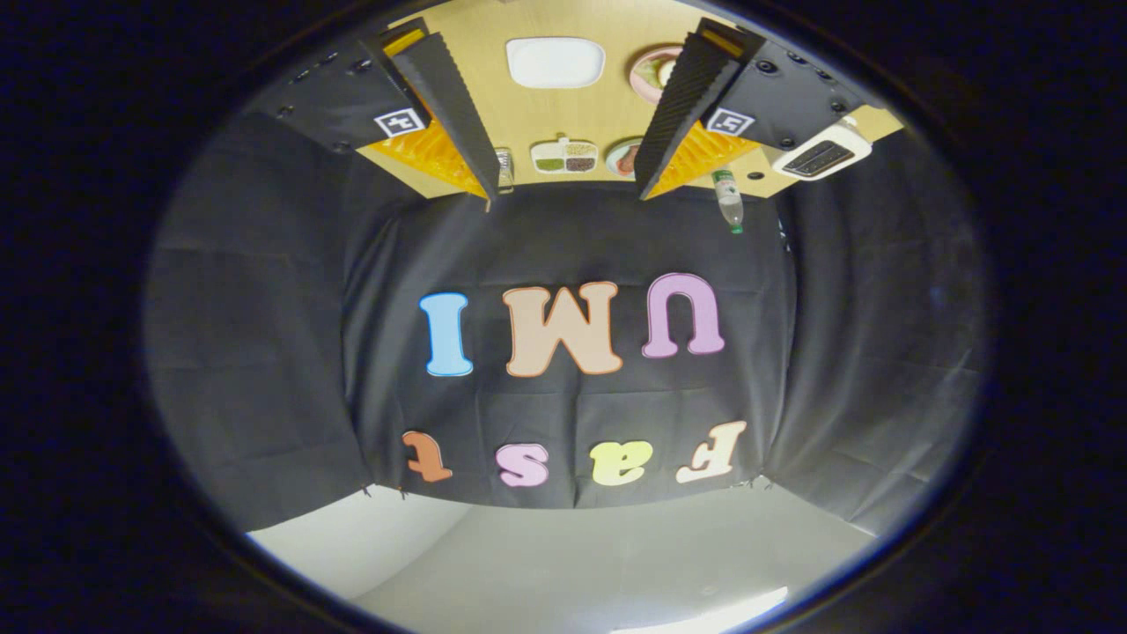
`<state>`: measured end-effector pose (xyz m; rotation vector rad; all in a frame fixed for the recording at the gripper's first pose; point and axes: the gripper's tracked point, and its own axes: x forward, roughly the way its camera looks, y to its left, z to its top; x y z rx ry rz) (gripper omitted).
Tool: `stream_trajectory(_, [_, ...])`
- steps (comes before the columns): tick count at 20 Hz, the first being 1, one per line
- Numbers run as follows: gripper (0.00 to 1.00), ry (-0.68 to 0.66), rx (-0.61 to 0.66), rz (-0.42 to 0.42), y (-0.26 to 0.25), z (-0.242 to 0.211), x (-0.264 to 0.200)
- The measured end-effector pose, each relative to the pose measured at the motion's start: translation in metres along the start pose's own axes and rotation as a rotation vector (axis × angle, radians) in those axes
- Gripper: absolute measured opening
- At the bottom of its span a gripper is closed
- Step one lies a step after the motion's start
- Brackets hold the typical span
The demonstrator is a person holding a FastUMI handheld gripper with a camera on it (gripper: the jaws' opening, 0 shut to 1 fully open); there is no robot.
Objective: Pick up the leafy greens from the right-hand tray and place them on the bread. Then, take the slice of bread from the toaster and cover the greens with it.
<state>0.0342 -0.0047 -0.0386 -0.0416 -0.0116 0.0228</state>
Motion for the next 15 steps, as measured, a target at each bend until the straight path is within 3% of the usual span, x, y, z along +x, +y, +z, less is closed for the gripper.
stream_trajectory(15, [0.99,0.025,0.023,-0.016,-0.011,0.003,0.018])
